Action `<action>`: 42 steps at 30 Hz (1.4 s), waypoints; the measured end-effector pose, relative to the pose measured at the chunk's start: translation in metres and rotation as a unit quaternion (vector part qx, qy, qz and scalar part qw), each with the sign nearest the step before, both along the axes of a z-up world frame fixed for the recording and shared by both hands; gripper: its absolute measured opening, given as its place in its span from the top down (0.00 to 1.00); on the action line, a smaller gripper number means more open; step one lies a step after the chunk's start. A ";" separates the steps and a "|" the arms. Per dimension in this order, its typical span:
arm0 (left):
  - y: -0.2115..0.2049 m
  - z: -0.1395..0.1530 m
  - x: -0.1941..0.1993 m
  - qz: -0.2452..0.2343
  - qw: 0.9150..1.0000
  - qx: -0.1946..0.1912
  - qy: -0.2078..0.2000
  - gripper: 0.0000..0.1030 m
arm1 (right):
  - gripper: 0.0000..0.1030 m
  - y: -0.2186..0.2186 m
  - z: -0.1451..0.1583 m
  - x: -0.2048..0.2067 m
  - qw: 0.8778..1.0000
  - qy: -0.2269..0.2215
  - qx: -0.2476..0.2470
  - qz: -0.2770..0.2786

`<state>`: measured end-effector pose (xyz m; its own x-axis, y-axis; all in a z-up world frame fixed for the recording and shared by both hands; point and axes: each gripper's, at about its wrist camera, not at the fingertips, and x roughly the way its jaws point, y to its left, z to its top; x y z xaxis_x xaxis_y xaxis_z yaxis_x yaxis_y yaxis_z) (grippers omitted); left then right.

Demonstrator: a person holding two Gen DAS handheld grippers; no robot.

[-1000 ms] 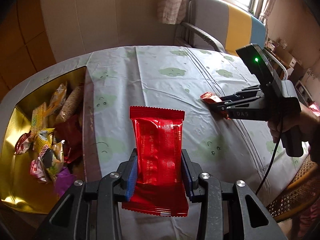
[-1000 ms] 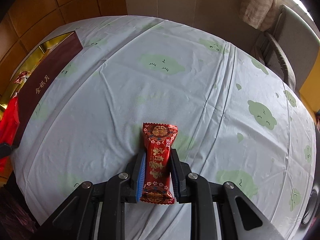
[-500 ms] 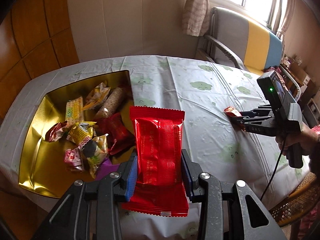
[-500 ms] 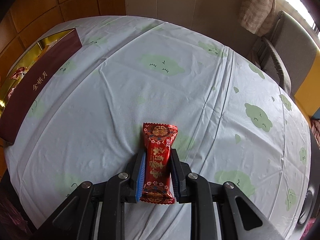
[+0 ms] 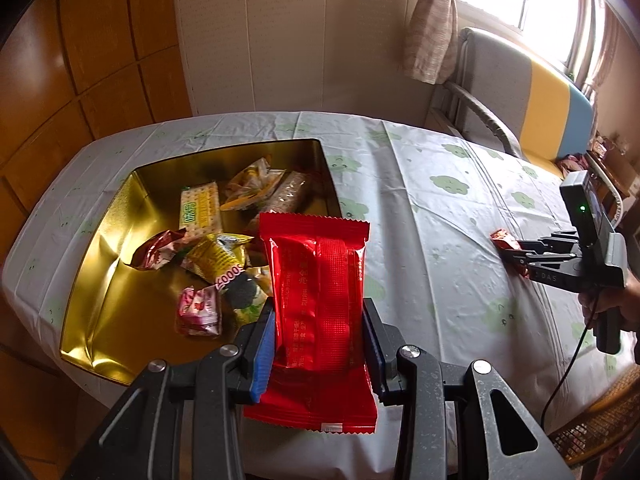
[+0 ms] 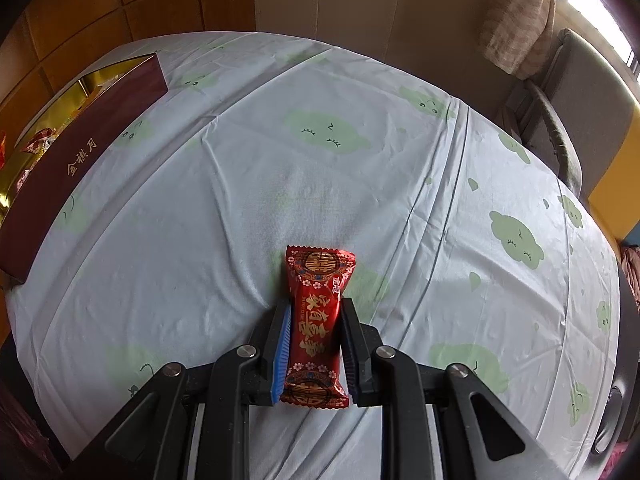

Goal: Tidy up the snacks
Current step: 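Carry the large red packet into the tin and open the left gripper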

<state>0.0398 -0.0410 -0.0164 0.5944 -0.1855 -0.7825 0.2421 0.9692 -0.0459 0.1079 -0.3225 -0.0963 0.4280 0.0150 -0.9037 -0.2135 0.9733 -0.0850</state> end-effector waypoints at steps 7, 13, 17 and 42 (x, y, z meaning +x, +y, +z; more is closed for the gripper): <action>0.012 -0.005 0.004 0.016 1.000 0.002 0.007 0.62 | 0.78 0.001 0.000 0.000 1.000 -0.001 -0.004 0.002; 0.051 -0.006 0.013 0.061 0.998 -0.011 0.018 0.62 | 0.78 0.001 0.000 -0.001 1.000 -0.002 -0.005 0.003; 0.101 0.000 0.020 0.123 0.992 -0.031 0.023 0.62 | 0.78 0.001 0.000 -0.001 1.000 -0.002 -0.007 0.004; 0.145 -0.046 0.061 0.185 0.975 -0.077 0.096 0.57 | 0.77 0.004 -0.001 -0.001 1.000 -0.003 -0.015 0.003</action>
